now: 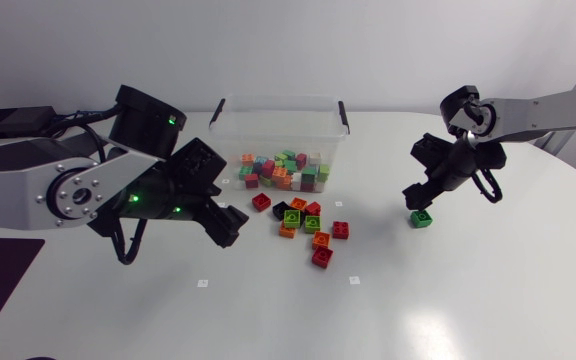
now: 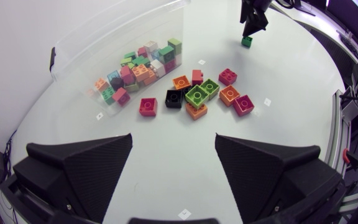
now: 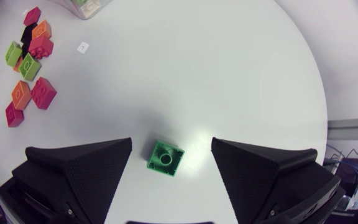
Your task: Place the duplo bricks in the container
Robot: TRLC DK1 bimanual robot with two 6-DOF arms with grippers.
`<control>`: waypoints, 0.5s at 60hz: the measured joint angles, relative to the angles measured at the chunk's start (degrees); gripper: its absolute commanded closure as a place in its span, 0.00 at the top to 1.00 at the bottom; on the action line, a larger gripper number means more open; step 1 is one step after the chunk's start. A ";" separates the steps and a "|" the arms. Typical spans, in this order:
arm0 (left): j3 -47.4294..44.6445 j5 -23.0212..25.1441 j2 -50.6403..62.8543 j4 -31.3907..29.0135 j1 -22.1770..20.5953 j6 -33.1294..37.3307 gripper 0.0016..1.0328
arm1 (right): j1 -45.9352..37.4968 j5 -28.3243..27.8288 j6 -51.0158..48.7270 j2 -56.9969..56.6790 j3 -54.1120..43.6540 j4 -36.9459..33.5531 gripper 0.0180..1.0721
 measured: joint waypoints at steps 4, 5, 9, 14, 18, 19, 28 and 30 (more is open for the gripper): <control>-0.11 -0.15 0.00 0.00 -0.07 -0.02 0.89 | 0.00 1.18 2.54 0.66 1.09 -1.16 0.89; -0.15 -0.17 0.00 0.02 -0.11 -0.02 0.89 | 0.00 1.60 3.10 0.98 1.40 -1.36 0.89; -0.28 -0.17 0.00 0.00 -0.31 -0.02 0.89 | 0.00 2.21 5.20 2.16 2.30 -1.90 0.86; -0.72 -0.57 0.00 0.02 -0.59 -0.02 0.89 | 0.00 2.23 7.39 3.98 2.86 -2.75 0.85; -1.25 -0.85 0.00 0.00 -0.70 -0.02 0.89 | -0.02 2.23 8.92 5.33 2.99 -3.78 0.85; -1.31 -0.98 0.00 0.00 -0.70 -0.02 0.89 | -0.04 2.25 9.11 5.64 3.02 -3.98 0.85; -1.49 -1.18 0.00 0.02 -0.70 -0.02 0.89 | -0.17 2.23 11.93 7.06 3.13 -6.32 0.85; -1.49 -1.20 0.00 0.02 -0.72 -0.02 0.89 | -0.17 2.23 12.35 7.06 3.21 -6.56 0.83</control>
